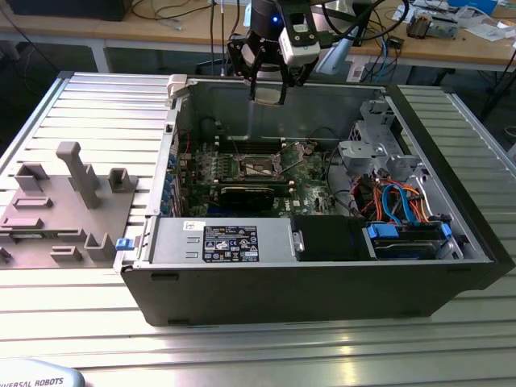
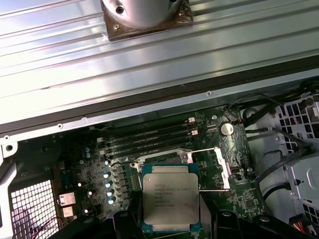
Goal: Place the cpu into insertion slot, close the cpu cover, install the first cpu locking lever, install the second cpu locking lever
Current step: 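Place the cpu into insertion slot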
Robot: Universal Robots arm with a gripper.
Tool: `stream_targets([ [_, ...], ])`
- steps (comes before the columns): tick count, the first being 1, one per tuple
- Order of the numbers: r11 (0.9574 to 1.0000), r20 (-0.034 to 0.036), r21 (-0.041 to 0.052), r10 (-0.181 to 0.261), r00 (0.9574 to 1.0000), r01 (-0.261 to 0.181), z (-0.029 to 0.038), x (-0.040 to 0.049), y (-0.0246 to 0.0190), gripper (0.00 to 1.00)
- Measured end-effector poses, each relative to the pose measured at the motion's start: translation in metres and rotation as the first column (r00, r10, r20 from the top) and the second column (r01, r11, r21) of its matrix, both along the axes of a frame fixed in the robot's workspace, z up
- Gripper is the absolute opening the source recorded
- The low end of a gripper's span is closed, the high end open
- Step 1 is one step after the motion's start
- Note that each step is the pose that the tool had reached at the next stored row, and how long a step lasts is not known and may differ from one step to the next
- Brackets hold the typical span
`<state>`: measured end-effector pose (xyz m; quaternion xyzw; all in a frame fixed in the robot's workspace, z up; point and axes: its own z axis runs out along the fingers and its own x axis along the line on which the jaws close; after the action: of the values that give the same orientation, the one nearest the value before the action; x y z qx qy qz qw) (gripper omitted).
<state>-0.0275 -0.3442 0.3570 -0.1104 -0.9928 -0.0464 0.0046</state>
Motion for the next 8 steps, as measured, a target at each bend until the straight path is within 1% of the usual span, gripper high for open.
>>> stream_targets([
  [8,1.0,0.0,0.0,-0.004,1.0,0.004,0.0,0.0,0.0,0.54],
])
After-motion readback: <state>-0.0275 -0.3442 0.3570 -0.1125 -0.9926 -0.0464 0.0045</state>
